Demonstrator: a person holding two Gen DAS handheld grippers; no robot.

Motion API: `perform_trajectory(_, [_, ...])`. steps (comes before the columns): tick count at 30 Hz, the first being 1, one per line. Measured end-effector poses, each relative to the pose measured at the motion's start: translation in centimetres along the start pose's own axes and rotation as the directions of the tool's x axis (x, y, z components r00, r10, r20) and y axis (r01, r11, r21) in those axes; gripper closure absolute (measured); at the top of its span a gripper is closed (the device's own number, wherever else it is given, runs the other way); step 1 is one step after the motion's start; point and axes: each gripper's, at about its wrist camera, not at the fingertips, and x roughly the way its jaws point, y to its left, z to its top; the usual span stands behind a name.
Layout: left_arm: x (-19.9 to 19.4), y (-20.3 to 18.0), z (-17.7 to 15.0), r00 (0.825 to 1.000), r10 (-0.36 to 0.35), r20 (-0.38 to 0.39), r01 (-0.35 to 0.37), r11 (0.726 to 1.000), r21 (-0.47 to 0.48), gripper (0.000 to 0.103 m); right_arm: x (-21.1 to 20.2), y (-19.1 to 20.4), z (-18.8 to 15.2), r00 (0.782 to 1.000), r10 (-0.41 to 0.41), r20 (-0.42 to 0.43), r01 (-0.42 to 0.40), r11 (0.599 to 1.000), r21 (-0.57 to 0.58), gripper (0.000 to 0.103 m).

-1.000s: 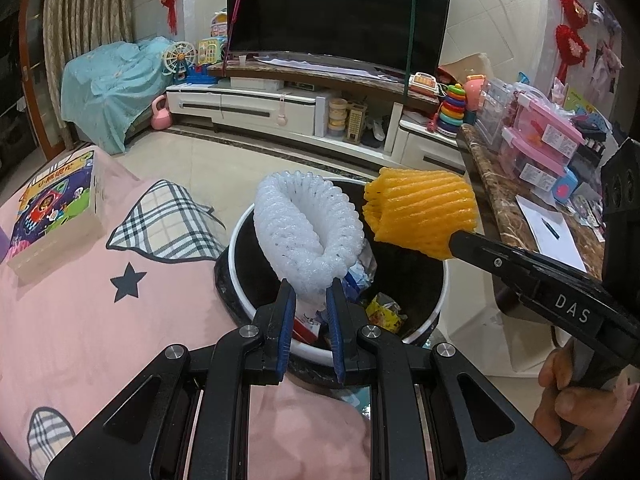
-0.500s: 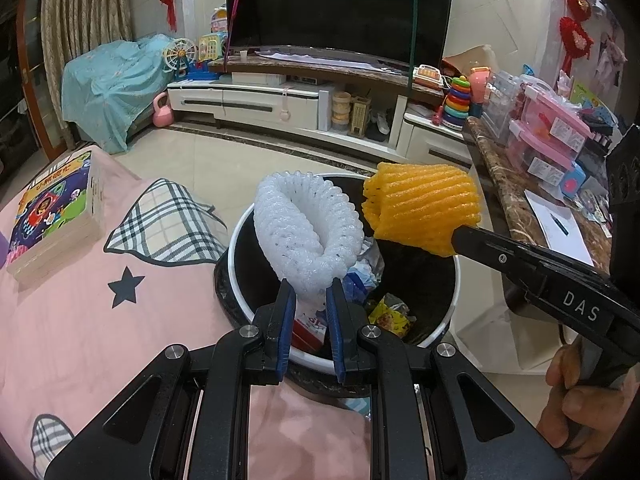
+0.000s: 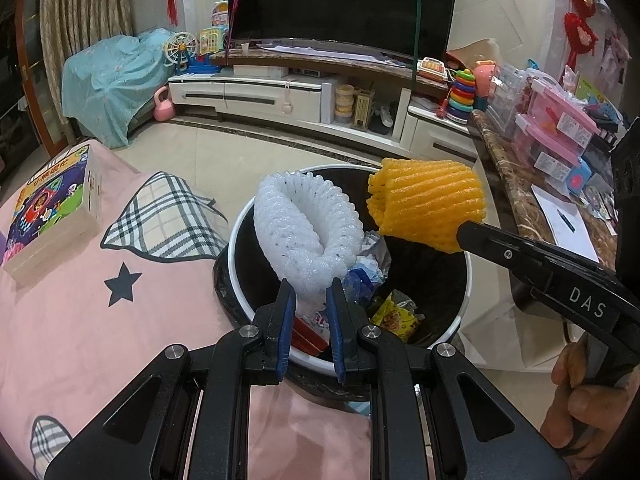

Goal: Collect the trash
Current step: 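Carry the white and yellow foam nets over the black bin with both tools, then open both tools over the bin to drop the foam nets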

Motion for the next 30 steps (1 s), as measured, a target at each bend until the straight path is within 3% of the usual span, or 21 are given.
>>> perform_trajectory(30, [1.2, 0.0, 0.4, 1.0, 0.001, -0.031, -0.001, 1.0, 0.008, 0.087, 0.7, -0.8, 0.1, 1.0, -0.009, -0.025, 0.01, 1.0, 0.018, 0.088])
